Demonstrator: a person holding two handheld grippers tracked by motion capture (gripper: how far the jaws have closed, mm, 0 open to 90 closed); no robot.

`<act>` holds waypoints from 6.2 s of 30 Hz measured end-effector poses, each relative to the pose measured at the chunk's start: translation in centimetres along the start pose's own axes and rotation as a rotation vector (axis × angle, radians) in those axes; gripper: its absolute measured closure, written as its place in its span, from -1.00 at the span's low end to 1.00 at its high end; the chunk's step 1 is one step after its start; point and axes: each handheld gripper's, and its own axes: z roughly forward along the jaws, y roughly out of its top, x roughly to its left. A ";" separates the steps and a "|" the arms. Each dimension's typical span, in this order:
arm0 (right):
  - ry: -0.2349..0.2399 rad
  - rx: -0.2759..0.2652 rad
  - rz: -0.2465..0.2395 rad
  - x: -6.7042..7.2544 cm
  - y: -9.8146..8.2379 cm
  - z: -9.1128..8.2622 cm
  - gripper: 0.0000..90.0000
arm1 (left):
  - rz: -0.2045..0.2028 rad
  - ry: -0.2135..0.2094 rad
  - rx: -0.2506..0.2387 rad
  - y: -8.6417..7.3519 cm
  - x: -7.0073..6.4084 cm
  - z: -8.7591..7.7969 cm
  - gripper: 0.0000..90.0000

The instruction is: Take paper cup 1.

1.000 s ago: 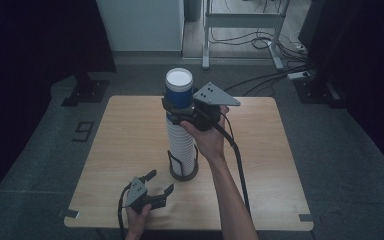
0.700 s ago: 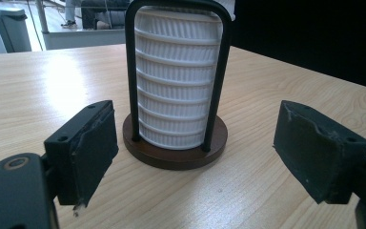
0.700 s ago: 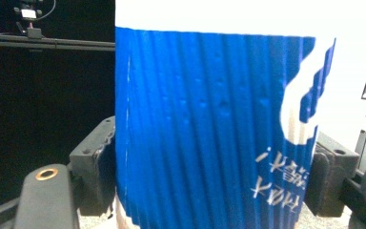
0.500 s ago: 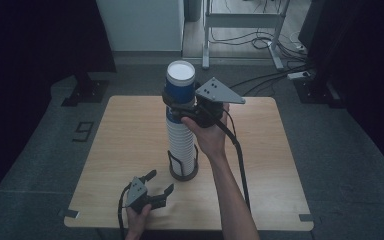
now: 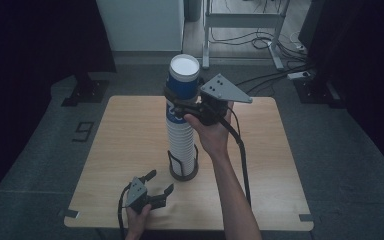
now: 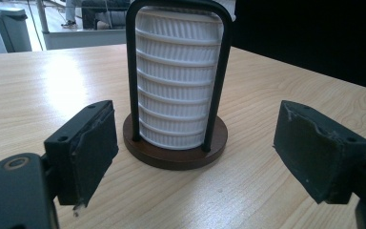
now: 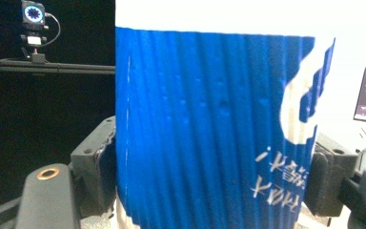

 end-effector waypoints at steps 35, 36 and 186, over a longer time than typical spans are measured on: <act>-0.083 0.064 0.077 -2.8 -3.3 -7.8 -0.50 | 0.008 -0.015 0.013 0.1 0.0 0.1 -0.67; -0.082 0.068 0.080 -2.8 -3.6 -7.9 -0.50 | 0.007 -0.015 0.013 0.1 0.0 0.1 -0.67; 0.151 0.250 0.781 5.7 -27.4 -10.5 -0.55 | 0.120 -0.093 -0.124 0.6 -4.2 2.0 0.69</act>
